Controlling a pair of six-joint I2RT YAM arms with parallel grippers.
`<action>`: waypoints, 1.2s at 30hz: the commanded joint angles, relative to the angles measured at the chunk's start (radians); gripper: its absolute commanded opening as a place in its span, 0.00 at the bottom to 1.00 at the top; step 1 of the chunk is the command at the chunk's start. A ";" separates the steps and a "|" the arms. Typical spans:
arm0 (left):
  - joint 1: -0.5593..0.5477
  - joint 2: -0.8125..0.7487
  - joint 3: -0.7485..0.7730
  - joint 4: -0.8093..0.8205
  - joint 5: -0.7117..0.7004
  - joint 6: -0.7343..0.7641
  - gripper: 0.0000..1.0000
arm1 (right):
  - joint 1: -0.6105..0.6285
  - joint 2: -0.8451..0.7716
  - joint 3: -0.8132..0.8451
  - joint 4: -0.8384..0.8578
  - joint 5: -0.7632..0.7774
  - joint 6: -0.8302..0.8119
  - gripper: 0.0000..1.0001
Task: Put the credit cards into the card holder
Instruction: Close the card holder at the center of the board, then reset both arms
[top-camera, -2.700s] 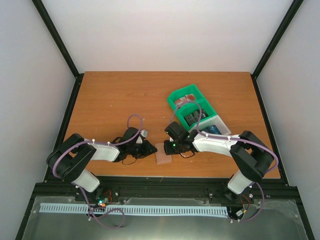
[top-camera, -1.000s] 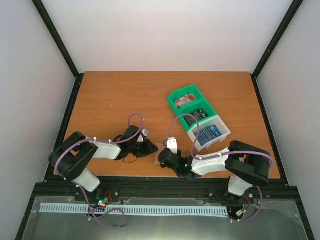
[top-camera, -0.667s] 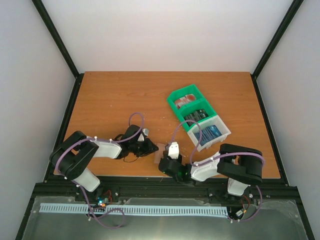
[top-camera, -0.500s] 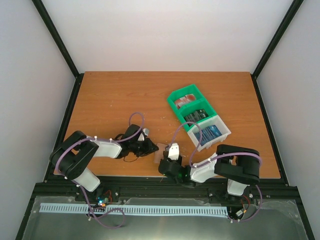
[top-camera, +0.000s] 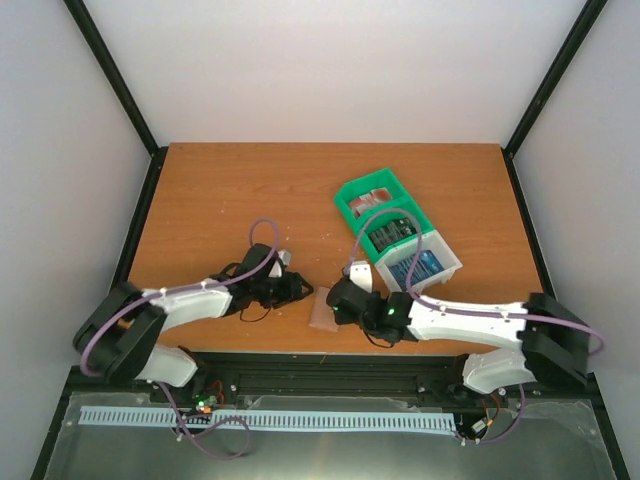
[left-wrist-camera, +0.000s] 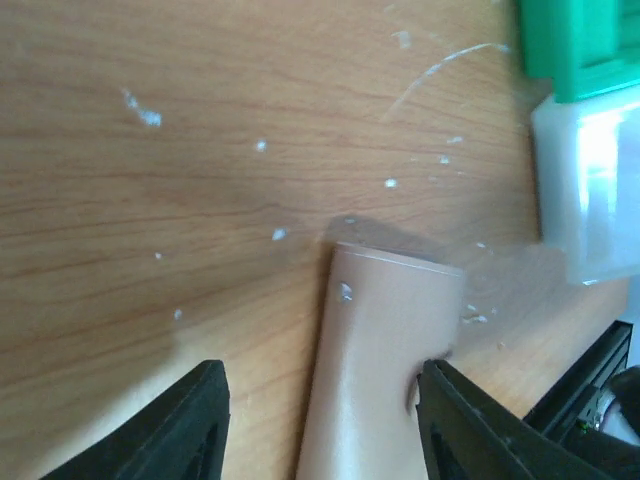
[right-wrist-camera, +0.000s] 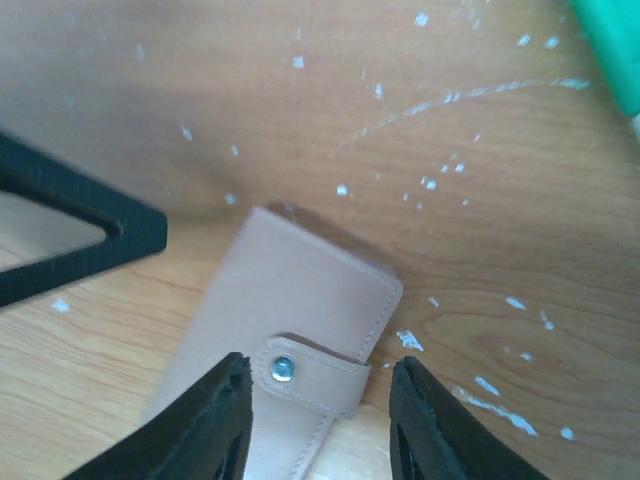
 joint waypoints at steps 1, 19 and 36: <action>0.013 -0.198 0.063 -0.206 -0.104 0.096 0.58 | -0.034 -0.136 0.121 -0.377 -0.001 0.056 0.42; 0.016 -0.937 0.457 -0.684 -0.644 0.416 1.00 | -0.052 -0.636 0.582 -0.919 0.394 -0.155 0.88; 0.017 -1.065 0.640 -0.801 -0.827 0.549 1.00 | -0.052 -0.828 0.685 -1.048 0.499 -0.169 1.00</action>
